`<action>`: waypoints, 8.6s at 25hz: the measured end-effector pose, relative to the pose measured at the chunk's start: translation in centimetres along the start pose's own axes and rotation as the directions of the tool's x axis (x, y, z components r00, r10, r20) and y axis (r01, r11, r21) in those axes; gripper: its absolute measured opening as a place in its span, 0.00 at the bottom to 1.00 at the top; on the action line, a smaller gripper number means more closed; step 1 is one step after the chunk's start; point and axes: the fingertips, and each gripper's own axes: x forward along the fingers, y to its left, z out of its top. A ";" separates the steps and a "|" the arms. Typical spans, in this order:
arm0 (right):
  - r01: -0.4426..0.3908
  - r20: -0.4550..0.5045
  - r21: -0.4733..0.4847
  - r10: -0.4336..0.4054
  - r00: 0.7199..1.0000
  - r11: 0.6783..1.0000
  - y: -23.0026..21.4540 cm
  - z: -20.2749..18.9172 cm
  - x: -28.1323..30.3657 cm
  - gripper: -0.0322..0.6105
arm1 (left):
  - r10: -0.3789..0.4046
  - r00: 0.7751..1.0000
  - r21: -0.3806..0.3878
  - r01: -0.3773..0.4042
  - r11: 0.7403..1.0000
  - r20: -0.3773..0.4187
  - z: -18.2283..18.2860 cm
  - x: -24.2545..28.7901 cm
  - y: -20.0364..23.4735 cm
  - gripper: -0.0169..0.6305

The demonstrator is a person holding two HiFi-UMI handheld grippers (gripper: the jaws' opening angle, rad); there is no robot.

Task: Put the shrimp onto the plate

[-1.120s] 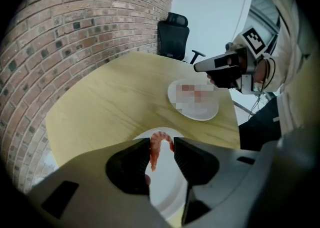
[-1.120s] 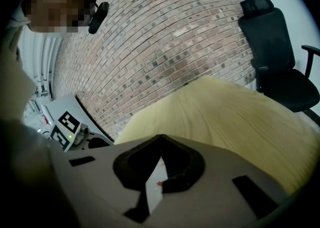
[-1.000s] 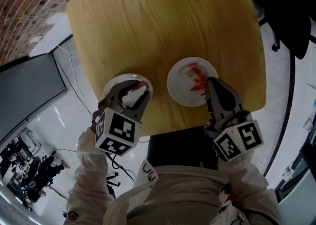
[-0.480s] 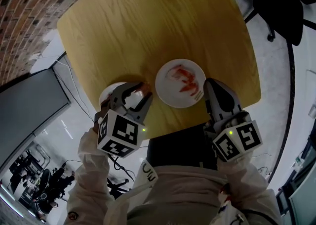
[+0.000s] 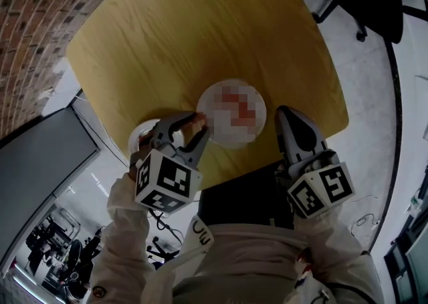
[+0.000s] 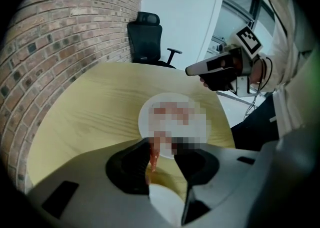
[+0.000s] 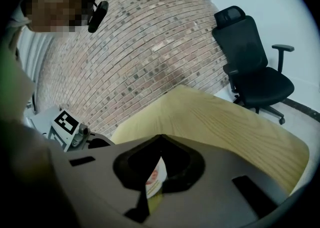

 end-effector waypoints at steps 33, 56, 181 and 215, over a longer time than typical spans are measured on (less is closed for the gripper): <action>0.046 0.018 0.058 -0.047 0.999 0.997 -4.1 0.3 -2.0 0.09 | -0.070 0.989 0.069 0.079 0.994 -0.128 1.8 2.9 -1.8 0.26; 0.007 -0.004 0.028 -0.007 1.000 1.000 -4.0 0.8 -1.7 0.09 | -0.030 0.994 0.027 0.032 0.999 -0.101 2.1 2.4 -2.0 0.26; -0.103 -0.096 -0.057 0.097 0.991 0.993 1.2 -1.4 0.6 0.09 | 0.134 0.991 -0.288 -0.128 0.949 0.001 -2.4 -0.9 -1.2 0.13; -0.101 -0.102 0.003 0.101 0.990 0.995 -6.1 -0.1 -1.5 0.09 | 0.135 0.991 -0.292 -0.131 0.948 -0.007 3.8 4.0 -3.5 0.13</action>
